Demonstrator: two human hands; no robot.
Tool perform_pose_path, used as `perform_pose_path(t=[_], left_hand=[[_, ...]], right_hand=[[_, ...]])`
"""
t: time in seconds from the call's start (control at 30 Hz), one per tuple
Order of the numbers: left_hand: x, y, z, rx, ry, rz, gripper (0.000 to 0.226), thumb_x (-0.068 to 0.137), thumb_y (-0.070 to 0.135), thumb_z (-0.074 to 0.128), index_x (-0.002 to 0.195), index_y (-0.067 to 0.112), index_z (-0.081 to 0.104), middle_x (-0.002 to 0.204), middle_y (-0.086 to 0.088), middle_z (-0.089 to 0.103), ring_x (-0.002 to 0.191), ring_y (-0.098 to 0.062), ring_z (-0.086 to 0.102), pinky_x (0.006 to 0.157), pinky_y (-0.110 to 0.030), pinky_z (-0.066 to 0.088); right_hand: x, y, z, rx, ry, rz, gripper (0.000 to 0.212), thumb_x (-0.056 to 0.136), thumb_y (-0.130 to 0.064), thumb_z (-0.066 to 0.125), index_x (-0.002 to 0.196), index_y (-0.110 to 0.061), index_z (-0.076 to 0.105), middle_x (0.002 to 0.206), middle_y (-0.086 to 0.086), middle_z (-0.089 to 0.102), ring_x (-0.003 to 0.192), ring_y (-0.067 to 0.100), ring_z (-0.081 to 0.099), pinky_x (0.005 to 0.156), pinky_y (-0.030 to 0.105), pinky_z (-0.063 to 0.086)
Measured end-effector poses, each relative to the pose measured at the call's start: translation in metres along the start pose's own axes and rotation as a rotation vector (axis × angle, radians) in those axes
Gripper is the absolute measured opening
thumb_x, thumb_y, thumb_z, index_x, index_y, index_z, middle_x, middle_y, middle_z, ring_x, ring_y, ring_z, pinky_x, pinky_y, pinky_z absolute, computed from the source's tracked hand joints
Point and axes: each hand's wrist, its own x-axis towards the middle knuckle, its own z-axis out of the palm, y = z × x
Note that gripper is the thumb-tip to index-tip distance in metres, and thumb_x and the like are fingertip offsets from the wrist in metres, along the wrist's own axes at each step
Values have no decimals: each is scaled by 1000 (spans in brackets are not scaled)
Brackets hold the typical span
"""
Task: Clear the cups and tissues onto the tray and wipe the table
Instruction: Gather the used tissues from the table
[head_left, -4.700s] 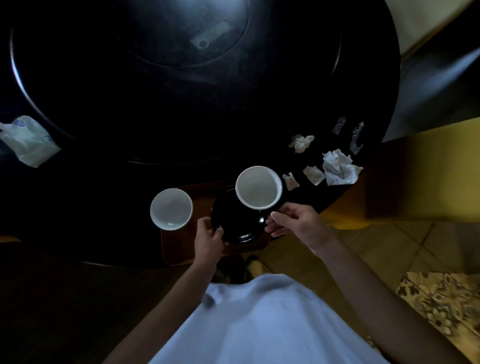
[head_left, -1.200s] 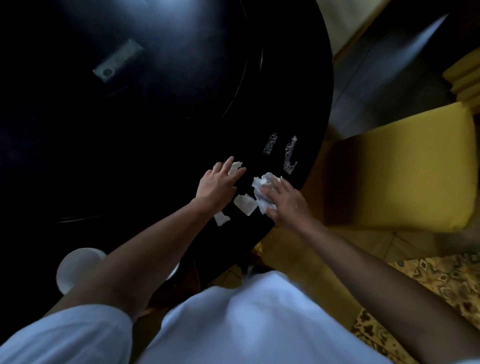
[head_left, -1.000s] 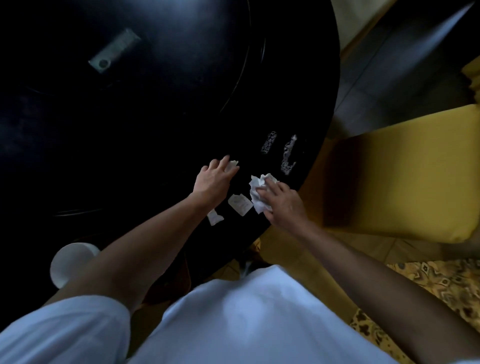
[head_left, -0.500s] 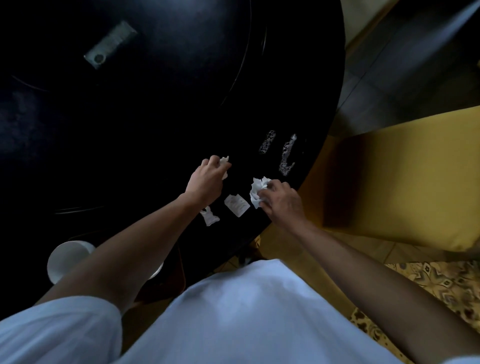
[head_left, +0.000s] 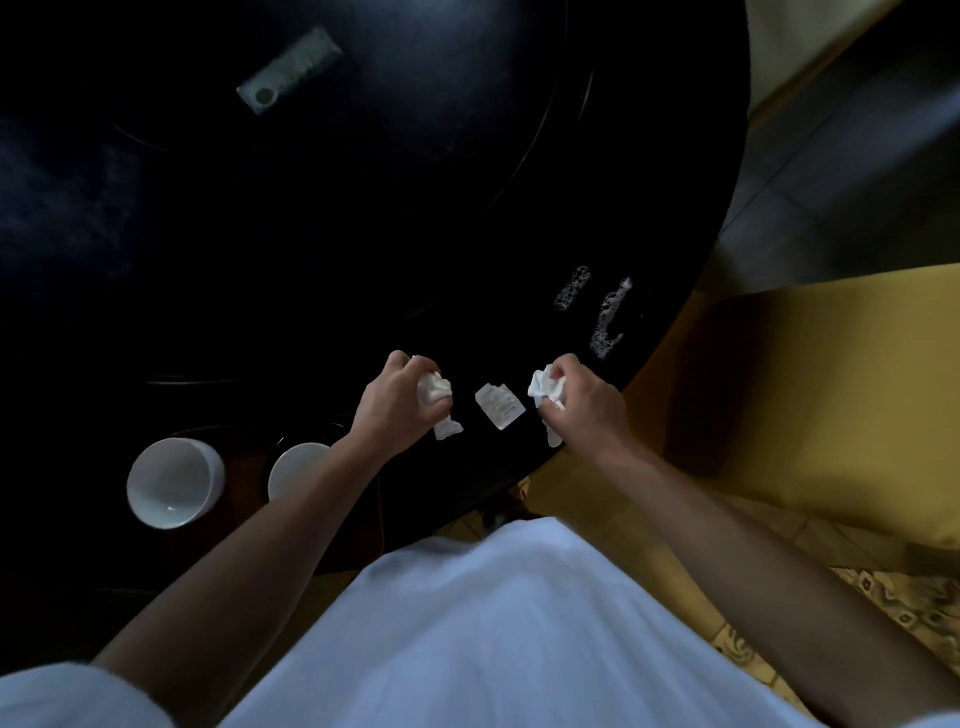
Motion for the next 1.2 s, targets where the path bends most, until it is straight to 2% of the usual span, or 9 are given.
perform_pose_path(t=[0.07,0.17,0.3,0.43,0.6,0.83,1.0,1.1,1.2], left_hand=[[-10,-6,6,-33,-45,-27,59,81,42,77,132,19,57,118,-2,53,98,-23,60,75,-29,44],[-20,-13,15,-48,-118,-63,72,80,43,78,142,22,48,126,-3,54,105,-22,60,80,-29,46],[-26,-15,23,-7,-160,-94,86,79,43,79,152,25,37,137,-6,53,116,-28,61,90,-34,49],[-23,-13,29,74,-221,-97,89,81,45,76,155,23,32,141,-7,51,121,-29,59,94,-38,51],[-19,-11,31,155,-229,-91,91,81,48,75,156,21,30,142,-8,50,119,-31,60,90,-39,53],[-22,-8,34,179,-182,-81,74,81,45,75,143,16,46,129,-6,53,105,-29,63,76,-36,51],[-22,-7,35,161,-152,-104,65,81,47,75,133,15,52,122,-5,52,97,-29,62,74,-37,52],[-22,-5,34,140,-150,-124,65,81,49,75,131,15,53,122,-5,51,96,-29,63,78,-40,54],[-26,-6,33,90,-137,-131,62,79,47,77,127,17,53,119,-2,51,93,-26,62,75,-38,53]], right_hand=[[-1,-6,1,59,-23,-19,41,91,-32,67,125,-15,50,100,7,64,82,23,60,61,29,38],[0,-14,10,70,-78,-57,62,94,-35,65,147,-19,39,107,10,66,93,26,64,68,28,39],[4,-23,24,22,-111,-86,72,94,-41,64,154,-22,30,111,10,67,98,27,64,69,27,39],[11,-25,35,-10,-135,-43,77,91,-47,66,154,-21,29,119,10,66,105,29,65,75,37,50],[14,-25,43,-126,-131,-37,78,89,-54,65,151,-21,32,123,10,66,108,31,64,75,38,52],[11,-23,45,-214,-79,-122,67,88,-48,69,145,-24,42,117,8,69,104,32,67,70,39,53],[15,-24,46,-213,-88,-125,57,88,-45,68,137,-23,47,106,8,71,94,32,68,62,37,49],[20,-29,44,-252,-139,-95,50,90,-44,66,129,-19,49,109,8,69,94,32,67,63,36,47],[22,-30,45,-273,-168,-93,43,92,-43,63,124,-16,54,110,9,67,94,31,65,63,34,43]])
